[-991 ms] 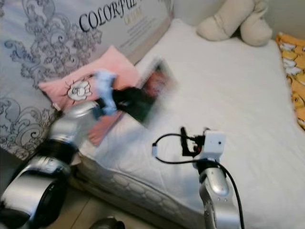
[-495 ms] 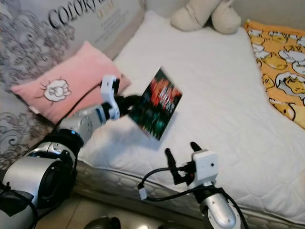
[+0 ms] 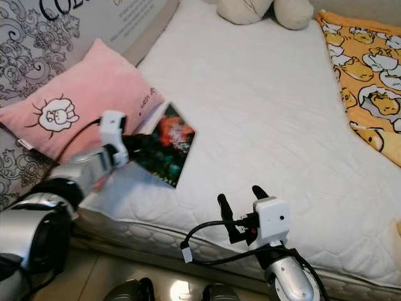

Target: Clean up the room

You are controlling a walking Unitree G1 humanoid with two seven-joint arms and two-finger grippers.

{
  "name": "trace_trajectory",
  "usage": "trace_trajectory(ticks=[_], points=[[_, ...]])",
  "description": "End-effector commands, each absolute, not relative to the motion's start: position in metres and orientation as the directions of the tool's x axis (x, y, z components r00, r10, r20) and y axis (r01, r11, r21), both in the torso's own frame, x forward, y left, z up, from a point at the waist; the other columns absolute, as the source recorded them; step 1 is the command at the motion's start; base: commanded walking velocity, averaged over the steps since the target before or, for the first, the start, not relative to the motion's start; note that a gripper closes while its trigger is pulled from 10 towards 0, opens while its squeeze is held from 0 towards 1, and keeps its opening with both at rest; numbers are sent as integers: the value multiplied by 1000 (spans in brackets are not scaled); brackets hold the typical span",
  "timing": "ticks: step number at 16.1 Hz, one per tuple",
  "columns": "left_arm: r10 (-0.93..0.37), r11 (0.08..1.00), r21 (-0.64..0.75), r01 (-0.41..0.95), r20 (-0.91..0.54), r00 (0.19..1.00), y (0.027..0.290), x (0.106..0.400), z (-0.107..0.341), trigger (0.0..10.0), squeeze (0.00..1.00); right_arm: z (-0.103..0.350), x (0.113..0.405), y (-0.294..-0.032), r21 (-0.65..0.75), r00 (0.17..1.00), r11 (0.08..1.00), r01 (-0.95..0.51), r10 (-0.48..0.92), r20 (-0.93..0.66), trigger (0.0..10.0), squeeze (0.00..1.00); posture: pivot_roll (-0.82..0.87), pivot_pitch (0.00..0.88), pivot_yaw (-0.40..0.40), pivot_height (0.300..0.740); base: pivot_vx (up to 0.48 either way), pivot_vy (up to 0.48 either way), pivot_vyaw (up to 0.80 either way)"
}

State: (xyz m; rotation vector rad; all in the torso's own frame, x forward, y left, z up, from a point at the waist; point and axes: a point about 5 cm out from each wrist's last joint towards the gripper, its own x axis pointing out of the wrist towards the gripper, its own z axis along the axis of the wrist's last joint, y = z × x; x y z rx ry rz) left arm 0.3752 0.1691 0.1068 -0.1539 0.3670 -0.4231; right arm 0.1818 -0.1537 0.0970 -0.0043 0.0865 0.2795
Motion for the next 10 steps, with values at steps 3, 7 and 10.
trace_trajectory(ticks=[3,7,10], points=[[-363,932,-137,337,-370,855,186,368,95,0,0,95,183,-151,12,957,963,-271,270,-104,10000,0,-161,167,-34,740,0,0,0],[-361,921,-14,389,-406,840,186,366,92,10000,0,96,185,-150,9,957,963,-270,269,-106,10000,0,-161,171,-38,740,0,0,0],[-316,927,58,370,-407,857,189,369,96,10000,0,96,185,-150,9,959,965,-264,263,-108,10000,0,-166,171,-30,740,0,0,0]])
